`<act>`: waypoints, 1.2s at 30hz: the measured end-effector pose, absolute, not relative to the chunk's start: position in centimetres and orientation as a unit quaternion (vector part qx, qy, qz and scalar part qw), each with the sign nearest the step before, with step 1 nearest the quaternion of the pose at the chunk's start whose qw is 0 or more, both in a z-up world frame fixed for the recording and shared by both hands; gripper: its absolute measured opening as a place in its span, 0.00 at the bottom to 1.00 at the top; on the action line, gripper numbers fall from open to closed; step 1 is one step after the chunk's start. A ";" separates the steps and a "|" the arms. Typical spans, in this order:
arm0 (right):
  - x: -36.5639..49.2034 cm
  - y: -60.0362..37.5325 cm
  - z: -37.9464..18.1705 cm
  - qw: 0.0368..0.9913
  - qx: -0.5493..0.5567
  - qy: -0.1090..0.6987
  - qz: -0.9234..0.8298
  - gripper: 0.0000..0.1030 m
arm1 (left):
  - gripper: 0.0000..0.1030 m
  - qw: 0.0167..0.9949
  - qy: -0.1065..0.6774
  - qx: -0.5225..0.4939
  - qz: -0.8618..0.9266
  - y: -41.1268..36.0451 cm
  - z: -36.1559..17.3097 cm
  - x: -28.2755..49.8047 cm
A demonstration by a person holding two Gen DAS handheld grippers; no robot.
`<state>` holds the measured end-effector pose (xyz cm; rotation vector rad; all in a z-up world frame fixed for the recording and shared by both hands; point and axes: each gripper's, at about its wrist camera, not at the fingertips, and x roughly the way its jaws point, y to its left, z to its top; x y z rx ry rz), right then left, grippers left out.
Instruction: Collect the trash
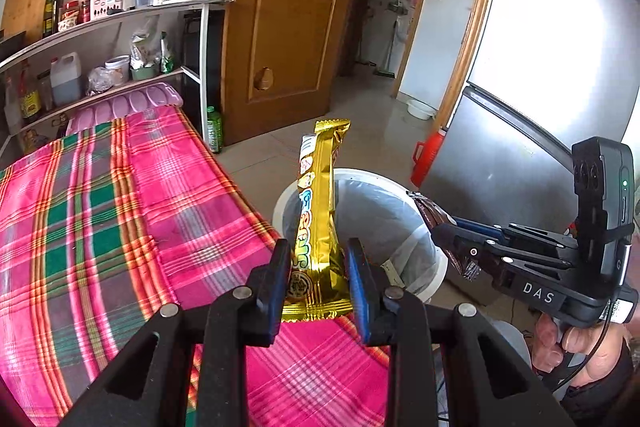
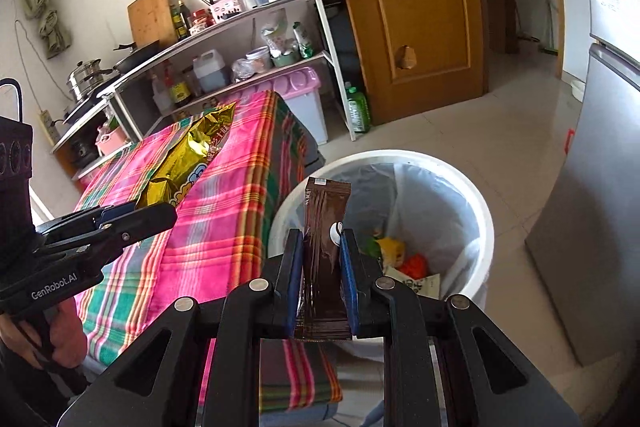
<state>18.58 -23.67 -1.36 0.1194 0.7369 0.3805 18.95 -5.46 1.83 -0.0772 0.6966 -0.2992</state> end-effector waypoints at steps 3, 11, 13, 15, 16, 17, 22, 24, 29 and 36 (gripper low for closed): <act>19.1 -24.3 -1.7 0.913 0.061 0.361 0.180 0.19 | 0.29 0.926 0.344 -0.035 -0.154 -6.3 1.5 19.8; 20.6 -25.5 -2.9 0.911 0.068 0.371 0.169 0.19 | 0.29 0.918 0.358 -0.033 -0.167 -8.2 0.4 21.8; 21.0 -25.6 -3.2 0.910 0.069 0.374 0.167 0.19 | 0.29 0.916 0.363 -0.032 -0.168 -8.6 0.0 22.2; 21.4 -25.7 -3.5 0.909 0.071 0.377 0.165 0.19 | 0.29 0.913 0.369 -0.032 -0.170 -8.9 -0.4 22.7; 21.6 -25.8 -3.7 0.908 0.072 0.379 0.164 0.19 | 0.29 0.912 0.371 -0.033 -0.170 -9.0 -0.5 22.9; 21.8 -25.9 -3.9 0.907 0.073 0.381 0.163 0.19 | 0.29 0.911 0.374 -0.034 -0.171 -9.2 -0.7 23.2; 22.7 -26.3 -4.9 0.902 0.082 0.395 0.156 0.19 | 0.29 0.905 0.388 -0.041 -0.172 -9.7 -1.6 24.5; 22.9 -26.4 -5.2 0.900 0.084 0.399 0.153 0.19 | 0.29 0.902 0.395 -0.041 -0.171 -10.0 -2.0 24.9; 23.3 -26.6 -5.8 0.897 0.086 0.406 0.150 0.20 | 0.36 0.894 0.411 -0.045 -0.171 -10.3 -2.9 25.5; 23.1 -26.8 -5.6 0.899 0.085 0.403 0.148 0.27 | 0.40 0.893 0.413 -0.050 -0.173 -10.4 -2.9 25.5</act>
